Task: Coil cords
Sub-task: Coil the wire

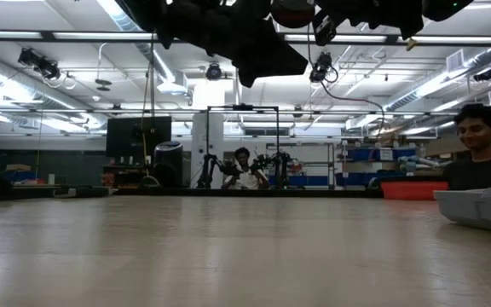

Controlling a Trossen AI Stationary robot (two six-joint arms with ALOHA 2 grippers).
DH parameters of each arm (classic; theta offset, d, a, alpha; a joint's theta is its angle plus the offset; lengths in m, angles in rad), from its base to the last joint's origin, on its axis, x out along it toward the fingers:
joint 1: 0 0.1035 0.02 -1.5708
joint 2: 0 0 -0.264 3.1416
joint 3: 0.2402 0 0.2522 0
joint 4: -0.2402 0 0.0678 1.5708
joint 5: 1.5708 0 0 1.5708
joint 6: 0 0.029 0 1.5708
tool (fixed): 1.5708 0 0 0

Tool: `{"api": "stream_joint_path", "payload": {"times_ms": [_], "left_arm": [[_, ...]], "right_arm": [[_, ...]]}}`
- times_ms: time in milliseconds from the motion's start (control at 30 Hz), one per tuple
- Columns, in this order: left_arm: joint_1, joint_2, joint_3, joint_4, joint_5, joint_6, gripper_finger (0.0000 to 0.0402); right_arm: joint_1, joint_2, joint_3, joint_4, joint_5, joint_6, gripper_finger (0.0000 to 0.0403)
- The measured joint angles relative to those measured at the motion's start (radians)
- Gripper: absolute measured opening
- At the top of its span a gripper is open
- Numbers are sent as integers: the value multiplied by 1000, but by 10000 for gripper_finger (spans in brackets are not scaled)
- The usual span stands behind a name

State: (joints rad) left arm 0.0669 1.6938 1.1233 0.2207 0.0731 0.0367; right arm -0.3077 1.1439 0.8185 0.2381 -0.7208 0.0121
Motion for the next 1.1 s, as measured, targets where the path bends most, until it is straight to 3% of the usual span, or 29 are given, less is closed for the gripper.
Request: {"api": "stream_joint_path", "payload": {"times_ms": [100,467,833,1100], "left_arm": [[0,0,-11,28,-1,5,104],[13,4,-245,514,-43,-42,104],[4,15,-255,592,-34,-43,103],[1,97,-255,686,-68,-107,103]], "right_arm": [[0,0,0,5,5,-8,1],[0,3,6,38,29,-22,2],[12,2,6,90,24,-25,2],[12,2,5,121,26,-17,2]]}}
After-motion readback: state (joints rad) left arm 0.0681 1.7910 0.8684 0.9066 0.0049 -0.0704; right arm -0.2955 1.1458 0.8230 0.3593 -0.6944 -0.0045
